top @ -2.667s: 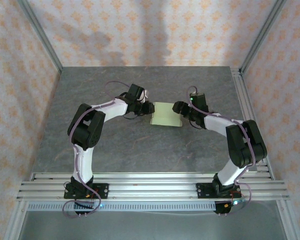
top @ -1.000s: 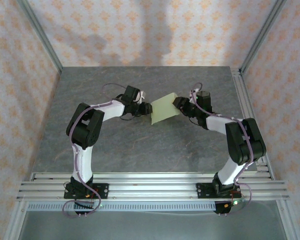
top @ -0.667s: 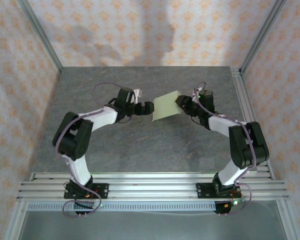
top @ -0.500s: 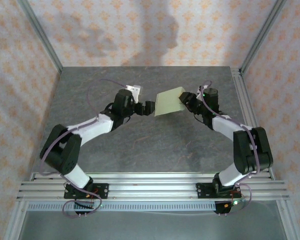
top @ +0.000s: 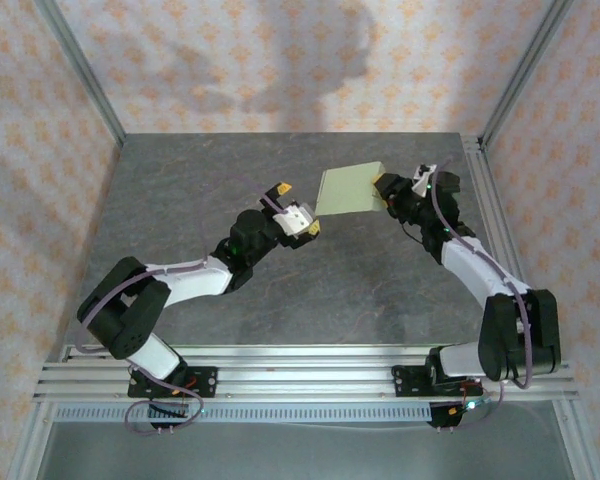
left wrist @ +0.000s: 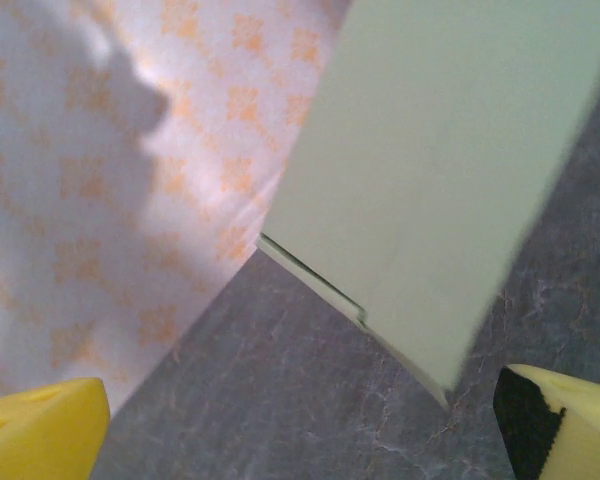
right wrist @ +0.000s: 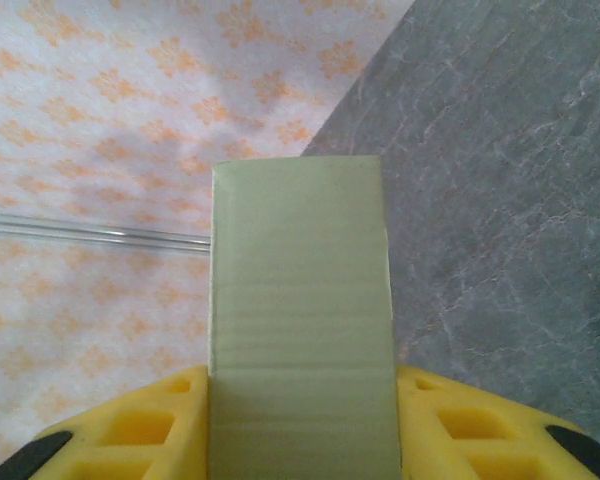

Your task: Fold the paper box

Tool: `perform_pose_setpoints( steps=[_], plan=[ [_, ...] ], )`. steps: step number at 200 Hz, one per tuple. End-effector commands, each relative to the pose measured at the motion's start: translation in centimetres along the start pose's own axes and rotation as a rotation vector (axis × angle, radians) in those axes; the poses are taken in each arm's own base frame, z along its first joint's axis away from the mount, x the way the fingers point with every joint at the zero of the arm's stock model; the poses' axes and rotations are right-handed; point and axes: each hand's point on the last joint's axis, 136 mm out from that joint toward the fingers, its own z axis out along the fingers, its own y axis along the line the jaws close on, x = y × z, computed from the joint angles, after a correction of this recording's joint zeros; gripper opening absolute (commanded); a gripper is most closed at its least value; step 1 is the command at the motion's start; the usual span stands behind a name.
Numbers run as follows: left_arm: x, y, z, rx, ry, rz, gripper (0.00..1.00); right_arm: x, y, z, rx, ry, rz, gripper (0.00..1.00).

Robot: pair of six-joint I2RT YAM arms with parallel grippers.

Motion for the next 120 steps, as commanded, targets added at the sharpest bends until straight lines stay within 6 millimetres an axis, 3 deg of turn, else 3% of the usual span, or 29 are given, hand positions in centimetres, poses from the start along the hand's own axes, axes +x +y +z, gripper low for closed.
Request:
perform_pose_setpoints(
  steps=[1, 71, 120],
  plan=[
    [-2.9, -0.3, -0.1, -0.002, -0.144, 0.21, 1.0, -0.6, 3.2, -1.5, -0.1, 0.019, 0.084, 0.39],
    [-5.5, -1.4, 0.5, 0.065, -0.236, 0.359, 1.0, 2.0, 4.9, -3.8, -0.17, 0.169, 0.289, 0.37],
    [-6.2, -1.7, -0.1, 0.088, -0.267, 0.378, 0.96, 4.6, 3.1, -4.9, -0.021, 0.275, 0.306, 0.36]
  ],
)
